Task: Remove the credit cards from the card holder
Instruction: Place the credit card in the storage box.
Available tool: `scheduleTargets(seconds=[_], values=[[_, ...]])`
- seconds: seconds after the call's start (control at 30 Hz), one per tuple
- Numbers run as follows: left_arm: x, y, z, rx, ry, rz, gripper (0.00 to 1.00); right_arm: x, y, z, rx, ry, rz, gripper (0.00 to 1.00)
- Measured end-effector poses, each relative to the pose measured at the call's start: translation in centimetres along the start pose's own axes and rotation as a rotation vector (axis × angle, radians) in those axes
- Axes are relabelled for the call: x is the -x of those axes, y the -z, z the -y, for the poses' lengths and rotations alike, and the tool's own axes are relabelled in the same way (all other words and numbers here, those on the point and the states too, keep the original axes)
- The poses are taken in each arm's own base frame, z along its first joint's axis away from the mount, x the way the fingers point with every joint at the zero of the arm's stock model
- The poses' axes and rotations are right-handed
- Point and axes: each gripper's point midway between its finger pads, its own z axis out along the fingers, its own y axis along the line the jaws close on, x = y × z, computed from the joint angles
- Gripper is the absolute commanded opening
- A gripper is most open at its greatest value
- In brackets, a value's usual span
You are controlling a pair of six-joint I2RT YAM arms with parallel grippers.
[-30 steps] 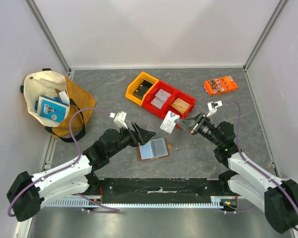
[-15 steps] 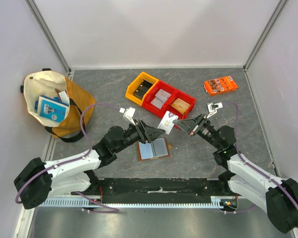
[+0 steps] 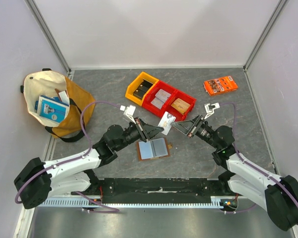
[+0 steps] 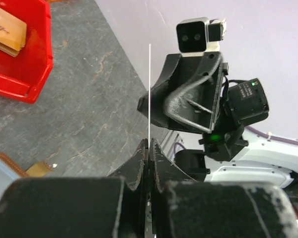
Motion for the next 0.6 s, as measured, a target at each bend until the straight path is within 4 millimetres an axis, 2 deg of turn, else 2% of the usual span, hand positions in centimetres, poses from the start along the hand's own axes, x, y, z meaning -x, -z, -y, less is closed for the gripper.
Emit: scheduleTargets(seconds=[0.1, 0.2, 0.23, 0.37, 0.47, 0.53, 0.6], values=[[0.1, 0.6, -0.5, 0.02, -0.029, -0.019, 0.02, -0.8, 0.2, 0.8, -0.029, 0.045, -0.045, 0.65], [1.3, 1.8, -1.0, 0.042, -0.081, -0.039, 0.02, -0.9, 0.1, 1.0, -0.065, 0.122, -0.088, 0.89], [1.8, 2.2, -1.0, 0.048, -0.104, -0.047, 0.02, -0.8, 0.1, 0.7, -0.072, 0.16, -0.104, 0.93], [3.3, 3.7, -0.7, 0.076, -0.208, -0.115, 0.02, 0.5, -0.4, -1.1, -0.108, 0.39, -0.207, 0.95], [3.1, 4.9, 0.6, 0.066, -0.299, -0.215, 0.02, 1.4, -0.7, -2.8, -0.104, 0.559, -0.301, 0.91], [2.6, 5.6, 1.2, 0.052, -0.348, -0.273, 0.02, 1.1, -0.5, -3.4, -0.073, 0.614, -0.355, 0.94], [1.9, 6.7, 1.3, 0.044, -0.393, -0.342, 0.02, -0.2, 0.2, -3.4, -0.026, 0.633, -0.431, 0.94]])
